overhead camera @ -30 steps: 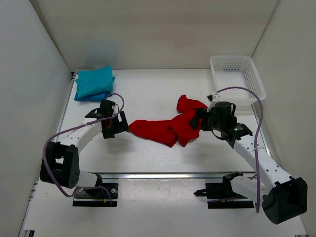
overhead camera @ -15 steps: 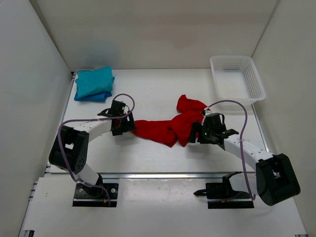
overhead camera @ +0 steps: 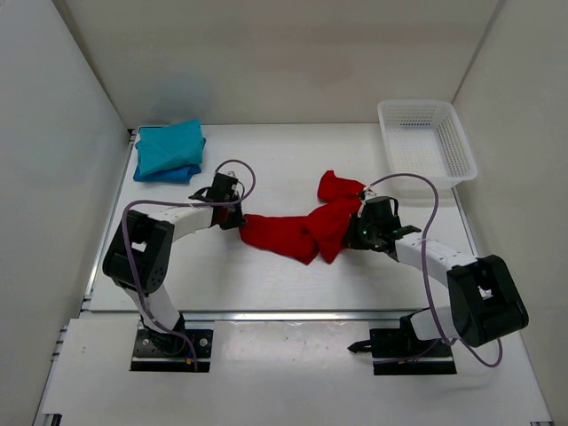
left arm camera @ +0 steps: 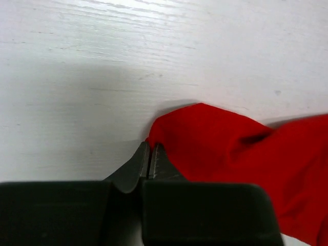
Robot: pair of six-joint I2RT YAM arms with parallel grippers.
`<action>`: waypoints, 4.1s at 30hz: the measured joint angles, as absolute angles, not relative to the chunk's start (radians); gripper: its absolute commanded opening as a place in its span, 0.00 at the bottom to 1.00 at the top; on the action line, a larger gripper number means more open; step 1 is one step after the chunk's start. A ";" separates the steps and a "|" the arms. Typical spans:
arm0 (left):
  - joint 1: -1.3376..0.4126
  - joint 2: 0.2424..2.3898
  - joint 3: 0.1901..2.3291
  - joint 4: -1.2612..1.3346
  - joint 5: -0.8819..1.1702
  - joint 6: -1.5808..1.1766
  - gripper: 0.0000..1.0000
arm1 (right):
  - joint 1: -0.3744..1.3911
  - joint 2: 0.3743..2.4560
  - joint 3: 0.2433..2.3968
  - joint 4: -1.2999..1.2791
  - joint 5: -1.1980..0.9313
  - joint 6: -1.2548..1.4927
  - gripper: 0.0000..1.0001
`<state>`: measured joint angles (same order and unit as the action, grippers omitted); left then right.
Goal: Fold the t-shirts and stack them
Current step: Flatten out the tshirt
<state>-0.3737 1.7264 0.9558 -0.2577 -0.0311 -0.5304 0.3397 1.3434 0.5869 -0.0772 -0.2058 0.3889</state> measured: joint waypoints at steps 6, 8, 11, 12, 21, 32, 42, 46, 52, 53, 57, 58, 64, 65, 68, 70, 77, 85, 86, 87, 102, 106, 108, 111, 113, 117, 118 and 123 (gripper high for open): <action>-0.364 1.605 1.001 -0.310 -0.030 -0.522 0.00 | 0.320 1.294 0.732 -0.173 -0.139 0.338 0.00; -0.343 1.547 1.079 -0.337 -0.030 -0.521 0.00 | 0.297 1.237 0.828 -0.196 -0.108 0.311 0.00; -0.322 1.441 1.249 -0.351 -0.047 -0.509 0.00 | 0.262 1.154 0.992 -0.197 -0.070 0.268 0.00; -0.319 1.410 1.301 -0.351 -0.056 -0.503 0.00 | 0.253 1.129 1.042 -0.194 -0.059 0.250 0.00; -0.303 1.131 1.650 -0.427 -0.231 -0.389 0.00 | 0.238 0.958 1.364 -0.213 0.009 0.091 0.00; -0.408 0.929 1.775 -0.457 -0.521 -0.246 0.00 | -0.372 0.790 1.515 -0.151 -0.323 0.186 0.00; -0.288 1.125 1.444 -0.425 -0.522 -0.303 0.21 | -0.113 0.924 1.118 0.025 -0.401 0.307 0.00; -0.213 1.315 1.227 -0.408 -0.414 -0.353 0.99 | -0.062 1.110 0.899 0.082 -0.414 0.348 0.40; -0.088 1.529 1.171 -0.477 -0.311 -0.422 0.99 | -0.091 1.250 0.838 -0.014 -0.397 0.363 0.59; -0.079 1.523 1.173 -0.485 -0.304 -0.432 0.99 | -0.074 1.227 0.845 -0.020 -0.385 0.361 0.59; -0.074 1.443 1.168 -0.514 -0.255 -0.485 0.99 | -0.007 1.066 0.842 -0.033 -0.380 0.385 0.63; -0.078 1.418 1.156 -0.517 -0.236 -0.499 0.99 | 0.023 1.019 0.823 -0.031 -0.365 0.395 0.65; -0.269 1.345 0.974 -0.535 -0.096 -0.570 0.98 | 0.208 0.862 0.627 -0.181 -0.289 0.452 0.99; -0.314 1.359 0.939 -0.535 -0.065 -0.576 0.99 | 0.219 0.862 0.593 -0.204 -0.281 0.465 0.99; -0.376 1.410 0.854 -0.560 0.002 -0.587 0.97 | 0.248 0.913 0.505 -0.260 -0.263 0.508 1.00; -0.374 1.448 0.839 -0.580 0.012 -0.592 0.98 | 0.268 0.961 0.479 -0.276 -0.261 0.529 0.99; -0.361 1.620 0.928 -0.559 0.017 -0.598 0.99 | 0.305 1.304 0.600 -0.241 -0.230 0.532 0.99; -0.276 1.871 1.225 -0.574 0.019 -0.581 0.98 | 0.192 1.642 0.896 -0.173 -0.241 0.471 0.99; -0.266 1.910 1.279 -0.583 0.019 -0.576 0.99 | 0.187 1.682 0.941 -0.171 -0.239 0.460 0.99; -0.258 1.948 1.332 -0.587 0.022 -0.570 0.99 | 0.185 1.721 0.986 -0.170 -0.236 0.447 0.99; -0.159 1.696 1.267 -0.649 0.021 -0.556 0.99 | 0.239 1.587 1.133 -0.208 -0.137 0.313 0.99; -0.020 1.428 0.974 -0.643 -0.033 -0.612 0.99 | 0.325 1.341 0.914 -0.248 -0.132 0.339 0.99; 0.038 1.385 0.888 -0.667 -0.072 -0.635 0.98 | 0.371 1.264 0.849 -0.305 -0.123 0.349 0.98; 0.035 1.448 0.882 -0.673 -0.120 -0.657 0.92 | 0.426 1.190 0.788 -0.384 -0.107 0.369 0.96; 0.023 1.512 0.913 -0.666 -0.145 -0.665 0.82 | 0.453 1.143 0.749 -0.434 -0.102 0.386 0.96; 0.026 1.610 0.972 -0.624 -0.177 -0.678 0.72 | 0.485 1.077 0.686 -0.505 -0.101 0.420 0.95; 0.027 1.621 0.978 -0.612 -0.189 -0.681 0.73 | 0.488 1.063 0.668 -0.527 -0.102 0.427 0.95; 0.006 1.637 0.982 -0.568 -0.220 -0.678 0.66 | 0.489 1.018 0.598 -0.585 -0.106 0.468 0.95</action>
